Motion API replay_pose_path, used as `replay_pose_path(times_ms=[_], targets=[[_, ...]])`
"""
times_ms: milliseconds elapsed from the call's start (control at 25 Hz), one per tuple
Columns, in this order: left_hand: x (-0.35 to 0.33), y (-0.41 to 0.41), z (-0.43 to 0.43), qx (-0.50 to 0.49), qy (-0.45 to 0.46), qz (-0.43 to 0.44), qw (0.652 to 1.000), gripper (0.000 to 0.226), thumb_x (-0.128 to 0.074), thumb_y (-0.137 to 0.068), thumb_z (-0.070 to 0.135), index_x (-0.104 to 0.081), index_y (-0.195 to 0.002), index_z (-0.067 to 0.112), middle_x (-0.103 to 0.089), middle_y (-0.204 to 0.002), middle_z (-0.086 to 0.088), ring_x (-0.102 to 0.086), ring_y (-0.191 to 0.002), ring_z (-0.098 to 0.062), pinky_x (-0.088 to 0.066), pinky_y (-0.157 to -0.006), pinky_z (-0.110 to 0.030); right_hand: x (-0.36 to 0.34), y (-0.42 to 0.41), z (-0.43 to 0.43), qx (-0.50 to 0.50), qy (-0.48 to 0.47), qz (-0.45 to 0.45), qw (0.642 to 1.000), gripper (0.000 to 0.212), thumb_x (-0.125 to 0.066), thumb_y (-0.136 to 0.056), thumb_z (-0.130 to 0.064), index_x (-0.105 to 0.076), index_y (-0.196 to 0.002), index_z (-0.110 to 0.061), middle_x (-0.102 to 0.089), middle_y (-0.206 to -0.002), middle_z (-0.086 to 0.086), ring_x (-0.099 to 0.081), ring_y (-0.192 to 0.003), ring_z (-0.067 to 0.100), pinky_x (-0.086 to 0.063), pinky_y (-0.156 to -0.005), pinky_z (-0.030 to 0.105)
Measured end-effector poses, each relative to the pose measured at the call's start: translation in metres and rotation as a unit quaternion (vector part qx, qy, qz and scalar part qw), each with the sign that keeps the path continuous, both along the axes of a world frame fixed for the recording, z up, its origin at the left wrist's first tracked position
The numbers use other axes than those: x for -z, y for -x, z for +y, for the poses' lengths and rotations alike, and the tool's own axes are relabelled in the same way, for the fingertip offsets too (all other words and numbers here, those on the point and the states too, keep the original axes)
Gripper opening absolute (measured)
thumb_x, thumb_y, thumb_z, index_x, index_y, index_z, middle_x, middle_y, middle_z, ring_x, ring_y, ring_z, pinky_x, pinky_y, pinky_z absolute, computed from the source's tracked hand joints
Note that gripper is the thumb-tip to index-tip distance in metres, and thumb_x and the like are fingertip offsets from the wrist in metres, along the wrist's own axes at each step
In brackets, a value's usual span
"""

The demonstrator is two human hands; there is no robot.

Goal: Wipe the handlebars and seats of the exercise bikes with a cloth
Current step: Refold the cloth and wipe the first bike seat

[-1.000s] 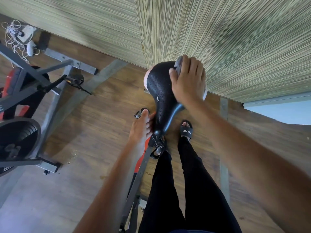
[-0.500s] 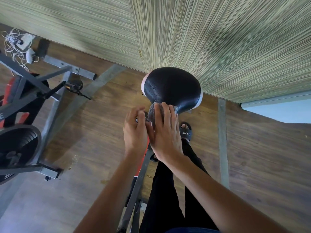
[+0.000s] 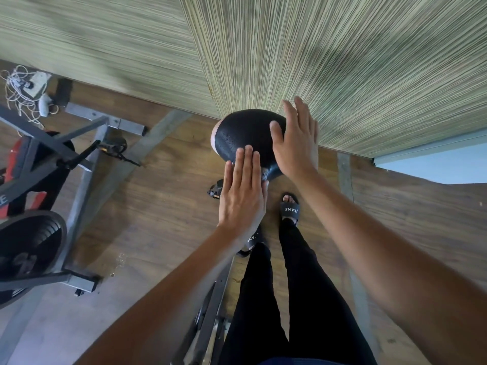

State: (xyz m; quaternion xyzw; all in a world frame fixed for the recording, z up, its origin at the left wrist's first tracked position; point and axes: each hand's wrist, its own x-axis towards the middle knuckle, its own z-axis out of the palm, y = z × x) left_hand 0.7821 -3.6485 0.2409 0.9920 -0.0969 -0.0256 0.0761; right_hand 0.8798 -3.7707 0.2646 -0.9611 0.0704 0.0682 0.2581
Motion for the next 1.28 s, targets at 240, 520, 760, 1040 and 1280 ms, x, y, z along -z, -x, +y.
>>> replay_pose_path(times_ms=[240,520,760,1040,1280], targets=[[0.006,0.046,0.022,0.022,0.009,-0.037,0.999,0.054,-0.026,-0.11,0.03,-0.029,-0.151,-0.005,-0.024,-0.159,-0.025,-0.023,-0.149,-0.036,-0.029,-0.119,-0.049,0.035,-0.006,-0.003,0.025,-0.023,0.073,0.997,0.057,-0.026,-0.106,-0.048,-0.03,-0.154,-0.019,-0.032,-0.159,0.006,-0.026,-0.148,0.026,-0.025,-0.12,0.049],[0.006,0.018,0.01,0.006,0.058,-0.008,0.998,0.056,-0.023,-0.109,0.032,-0.024,-0.153,-0.003,-0.016,-0.162,-0.02,-0.015,-0.152,-0.033,-0.021,-0.123,-0.048,0.042,-0.004,0.005,0.097,-0.068,0.006,0.993,0.049,-0.028,-0.106,-0.048,-0.047,-0.145,-0.026,-0.052,-0.144,-0.006,-0.046,-0.134,0.015,-0.038,-0.11,0.039],[0.014,-0.09,-0.003,0.019,0.076,0.012,0.997,0.056,-0.024,-0.108,0.03,-0.024,-0.153,-0.004,-0.021,-0.162,-0.021,-0.015,-0.152,-0.032,-0.013,-0.125,-0.047,0.045,-0.005,0.009,0.187,-0.161,-0.044,0.968,0.047,-0.024,-0.106,-0.042,-0.062,-0.13,-0.028,-0.064,-0.129,-0.013,-0.055,-0.123,0.007,-0.041,-0.103,0.031],[-0.008,-0.189,-0.015,-0.061,0.065,0.145,0.985,0.032,-0.034,-0.105,0.026,-0.06,-0.11,0.008,-0.063,-0.111,-0.009,-0.057,-0.11,-0.027,-0.04,-0.083,-0.036,0.061,-0.005,0.014,0.168,-0.022,-0.102,0.98,0.044,-0.033,-0.103,-0.045,-0.065,-0.123,-0.023,-0.068,-0.117,-0.009,-0.062,-0.105,0.015,-0.043,-0.087,0.029],[-0.003,-0.233,-0.014,-0.069,-0.005,0.388,0.919,0.019,-0.038,-0.094,0.025,-0.05,-0.101,0.012,-0.052,-0.112,-0.012,-0.049,-0.098,-0.033,-0.039,-0.085,-0.042,0.067,-0.005,0.015,0.175,0.002,-0.121,0.977,0.041,-0.036,-0.102,-0.042,-0.067,-0.119,-0.021,-0.069,-0.111,-0.005,-0.063,-0.1,0.02,-0.047,-0.082,0.034]])
